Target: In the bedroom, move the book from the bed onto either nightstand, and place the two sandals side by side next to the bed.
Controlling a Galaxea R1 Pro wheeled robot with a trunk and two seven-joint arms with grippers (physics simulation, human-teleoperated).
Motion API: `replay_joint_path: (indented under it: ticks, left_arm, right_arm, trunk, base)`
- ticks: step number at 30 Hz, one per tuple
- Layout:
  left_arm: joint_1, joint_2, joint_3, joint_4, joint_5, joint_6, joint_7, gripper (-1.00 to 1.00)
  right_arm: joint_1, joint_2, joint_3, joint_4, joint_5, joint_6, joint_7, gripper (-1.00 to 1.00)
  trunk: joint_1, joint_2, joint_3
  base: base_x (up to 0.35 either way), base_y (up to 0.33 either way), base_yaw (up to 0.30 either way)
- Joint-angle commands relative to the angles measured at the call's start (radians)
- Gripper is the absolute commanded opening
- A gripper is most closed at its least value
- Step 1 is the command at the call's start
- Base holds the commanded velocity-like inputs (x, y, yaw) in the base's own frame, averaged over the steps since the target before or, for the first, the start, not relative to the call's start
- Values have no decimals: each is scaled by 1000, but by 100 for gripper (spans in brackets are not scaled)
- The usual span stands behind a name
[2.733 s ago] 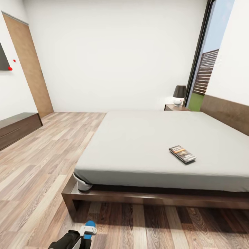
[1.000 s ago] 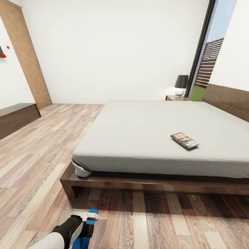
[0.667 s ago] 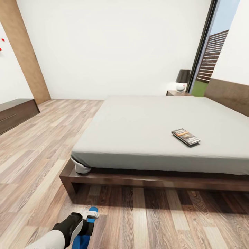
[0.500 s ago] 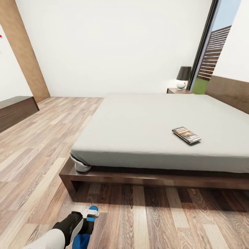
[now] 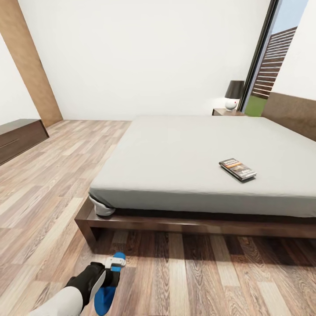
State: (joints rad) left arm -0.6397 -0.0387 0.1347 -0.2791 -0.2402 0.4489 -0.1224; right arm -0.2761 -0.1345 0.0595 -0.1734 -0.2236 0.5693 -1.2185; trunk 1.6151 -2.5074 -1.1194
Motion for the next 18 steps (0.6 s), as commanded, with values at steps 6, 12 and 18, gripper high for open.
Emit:
replay_joint_path:
  ticks: [6, 12, 18]
  left_arm:
    - [0, 0, 8, -9, -11, 4, -12, -100]
    - [1, 0, 7, -10, -11, 1, -12, -100]
    - [1, -1, 8, -9, -12, 1, -11, -100]
  right_arm:
    - [0, -1, 6, -1, -8, 9, -4, -100]
    - [0, 2, 7, -1, -8, 10, -4, -100]
    - [0, 2, 7, -1, -8, 10, -3, -100]
  trunk:
    - [0, 0, -1]
    - [0, 0, -1]
    - [0, 0, -1]
  base:
    - [0, 0, 0]
    - [1, 1, 0]
    - [108, 88, 0]
